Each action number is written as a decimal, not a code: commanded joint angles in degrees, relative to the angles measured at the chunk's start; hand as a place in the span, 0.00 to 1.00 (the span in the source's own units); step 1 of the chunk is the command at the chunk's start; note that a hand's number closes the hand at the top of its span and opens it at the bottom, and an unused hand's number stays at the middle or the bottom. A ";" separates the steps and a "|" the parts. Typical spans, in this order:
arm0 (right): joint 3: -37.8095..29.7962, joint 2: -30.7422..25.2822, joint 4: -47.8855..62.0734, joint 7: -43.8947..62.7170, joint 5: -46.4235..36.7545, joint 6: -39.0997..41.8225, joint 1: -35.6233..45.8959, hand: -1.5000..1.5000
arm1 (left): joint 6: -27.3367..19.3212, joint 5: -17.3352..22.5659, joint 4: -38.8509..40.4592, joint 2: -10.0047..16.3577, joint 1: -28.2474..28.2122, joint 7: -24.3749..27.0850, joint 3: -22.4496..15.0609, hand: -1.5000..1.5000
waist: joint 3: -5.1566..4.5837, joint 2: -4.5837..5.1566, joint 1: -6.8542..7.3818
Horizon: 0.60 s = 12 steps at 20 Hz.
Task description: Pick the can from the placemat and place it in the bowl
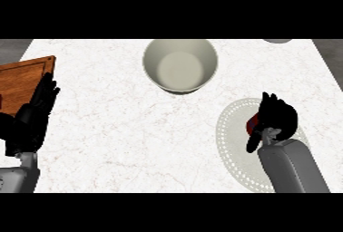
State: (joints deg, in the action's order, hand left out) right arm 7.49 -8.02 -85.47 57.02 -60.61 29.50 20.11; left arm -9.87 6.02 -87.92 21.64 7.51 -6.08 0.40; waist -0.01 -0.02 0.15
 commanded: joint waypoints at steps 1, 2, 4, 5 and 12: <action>-1.26 1.29 0.32 4.03 -1.80 0.17 1.68 0.00 | 0.03 -1.18 -0.51 -1.63 1.64 -2.32 0.39 0.50 | 0.01 0.00 -0.09; 0.82 1.03 1.54 0.95 -3.95 -5.14 -4.05 0.00 | 3.09 0.85 1.02 1.21 0.00 0.97 3.52 0.50 | 0.01 0.01 -0.08; -0.64 3.24 2.62 4.36 -4.50 -2.61 0.86 0.00 | 0.64 -2.23 -0.82 -2.33 -1.96 1.06 0.75 0.50 | 0.00 -0.01 0.04; -2.67 2.10 5.83 1.79 -4.04 -3.77 1.87 0.00 | -0.29 -3.19 -3.34 -2.61 -1.82 -0.87 0.40 0.50 | 0.02 0.01 0.12; -6.58 2.72 6.54 -1.54 -1.38 -1.96 0.89 1.00 | 5.82 -0.73 6.90 -0.73 2.47 4.14 6.11 0.50 | -0.01 0.08 -0.30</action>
State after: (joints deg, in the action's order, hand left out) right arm 2.95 -6.29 -79.20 53.87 -64.09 25.68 20.71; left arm -7.10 3.98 -87.27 19.90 8.00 -5.85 3.40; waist -0.04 -0.02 0.08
